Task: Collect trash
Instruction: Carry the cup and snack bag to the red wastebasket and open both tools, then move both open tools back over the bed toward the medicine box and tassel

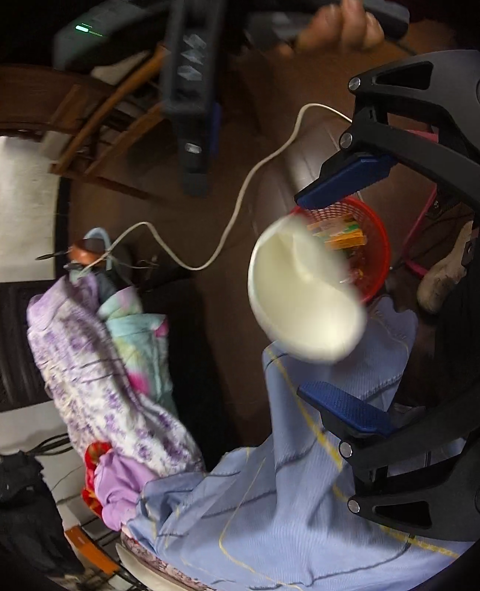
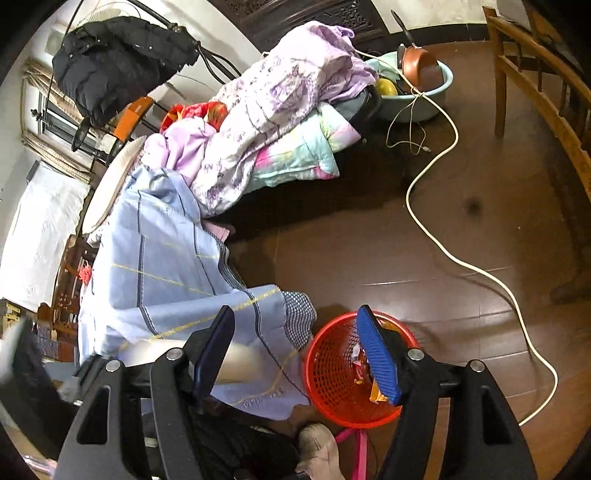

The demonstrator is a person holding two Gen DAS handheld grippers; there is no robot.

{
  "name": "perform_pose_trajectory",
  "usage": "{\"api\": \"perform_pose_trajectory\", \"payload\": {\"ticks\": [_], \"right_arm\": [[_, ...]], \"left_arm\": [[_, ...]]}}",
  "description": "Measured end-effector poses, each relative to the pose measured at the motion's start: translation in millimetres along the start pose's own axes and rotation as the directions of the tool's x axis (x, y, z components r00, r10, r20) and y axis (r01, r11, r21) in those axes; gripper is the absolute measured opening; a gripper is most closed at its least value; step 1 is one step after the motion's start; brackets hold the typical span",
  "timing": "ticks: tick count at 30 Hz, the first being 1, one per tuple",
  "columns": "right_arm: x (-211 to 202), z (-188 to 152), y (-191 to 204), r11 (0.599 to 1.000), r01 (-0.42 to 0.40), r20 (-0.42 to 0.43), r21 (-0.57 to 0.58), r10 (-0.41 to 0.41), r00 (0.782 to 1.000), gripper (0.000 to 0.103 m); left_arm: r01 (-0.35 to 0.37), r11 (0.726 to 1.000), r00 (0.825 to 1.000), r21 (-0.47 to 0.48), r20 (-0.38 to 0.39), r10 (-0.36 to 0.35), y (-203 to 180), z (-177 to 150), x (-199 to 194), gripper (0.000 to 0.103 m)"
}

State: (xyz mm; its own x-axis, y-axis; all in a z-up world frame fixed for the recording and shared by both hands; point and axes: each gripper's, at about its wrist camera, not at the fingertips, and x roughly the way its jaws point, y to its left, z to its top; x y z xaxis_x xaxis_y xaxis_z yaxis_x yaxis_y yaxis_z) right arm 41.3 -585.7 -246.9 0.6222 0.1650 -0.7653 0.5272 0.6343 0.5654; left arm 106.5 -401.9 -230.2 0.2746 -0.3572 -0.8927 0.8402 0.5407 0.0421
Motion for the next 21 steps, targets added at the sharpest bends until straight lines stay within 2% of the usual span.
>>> {"api": "perform_pose_trajectory", "payload": {"ticks": [4,11,16,21], "right_arm": [[-6.5,1.8,-1.7,1.0,-0.017,0.006,-0.003,0.017,1.0,0.068],[-18.0,0.7,18.4,0.999,-0.03,0.029,-0.041,0.031,0.999,0.068],[-37.7,-3.0,47.2,0.994,-0.049,0.061,-0.102,0.055,0.997,0.07],[-63.3,-11.5,87.9,0.979,-0.075,0.093,-0.192,0.094,0.991,0.073]], "left_arm": [[0.012,1.0,1.0,-0.021,-0.013,-0.012,1.9,-1.6,0.5,0.091],[-0.017,0.995,0.999,-0.098,0.044,0.022,23.4,-8.6,-31.1,0.091],[-0.043,0.989,0.994,-0.144,0.094,0.057,37.5,-16.2,-61.1,0.091],[-0.084,0.98,0.98,-0.18,0.164,0.114,48.8,-29.9,-103.4,0.091]]}}
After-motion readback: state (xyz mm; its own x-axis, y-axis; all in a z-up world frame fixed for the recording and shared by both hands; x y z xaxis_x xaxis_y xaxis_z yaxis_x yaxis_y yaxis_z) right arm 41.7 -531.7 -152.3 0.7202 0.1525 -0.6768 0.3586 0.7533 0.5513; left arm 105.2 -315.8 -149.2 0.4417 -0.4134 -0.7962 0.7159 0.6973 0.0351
